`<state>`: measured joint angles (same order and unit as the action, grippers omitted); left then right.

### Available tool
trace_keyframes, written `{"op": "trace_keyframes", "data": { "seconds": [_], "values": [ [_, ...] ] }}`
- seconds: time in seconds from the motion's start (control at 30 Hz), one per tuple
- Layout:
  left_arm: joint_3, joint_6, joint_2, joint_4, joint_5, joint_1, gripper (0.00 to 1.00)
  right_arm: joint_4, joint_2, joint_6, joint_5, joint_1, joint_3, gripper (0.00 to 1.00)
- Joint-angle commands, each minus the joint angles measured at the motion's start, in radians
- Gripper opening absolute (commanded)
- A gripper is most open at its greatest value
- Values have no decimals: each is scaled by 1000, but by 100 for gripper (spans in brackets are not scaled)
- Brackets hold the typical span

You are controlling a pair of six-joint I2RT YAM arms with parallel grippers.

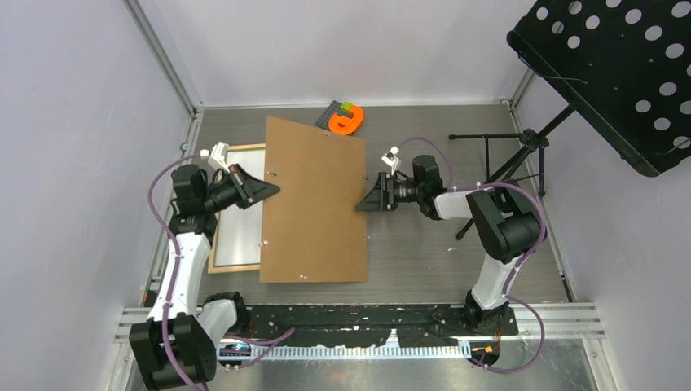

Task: Put the photo into the frame
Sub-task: Turn over the photo frame item at the center of the board.

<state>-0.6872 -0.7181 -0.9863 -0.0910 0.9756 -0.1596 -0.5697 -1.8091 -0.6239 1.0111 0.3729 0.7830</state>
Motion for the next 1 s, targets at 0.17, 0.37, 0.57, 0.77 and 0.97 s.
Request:
{"op": "trace_keyframes", "data": {
  "seconds": [0.17, 0.37, 0.57, 0.77, 0.97],
  "values": [
    [5, 20, 26, 36, -13, -4, 0, -184, 82, -116, 70, 9, -7, 68],
    [14, 22, 29, 34, -31, -4, 8, -239, 100, -170, 73, 9, -13, 67],
    [21, 21, 28, 34, -37, -4, 2, -279, 111, -208, 72, 8, -15, 66],
    [11, 26, 37, 18, -38, -7, 0, -272, 102, -205, 71, -4, -16, 66],
    [-38, 17, 12, -30, 13, -70, 0, -242, 114, -193, 60, -11, -11, 75]
  ]
}}
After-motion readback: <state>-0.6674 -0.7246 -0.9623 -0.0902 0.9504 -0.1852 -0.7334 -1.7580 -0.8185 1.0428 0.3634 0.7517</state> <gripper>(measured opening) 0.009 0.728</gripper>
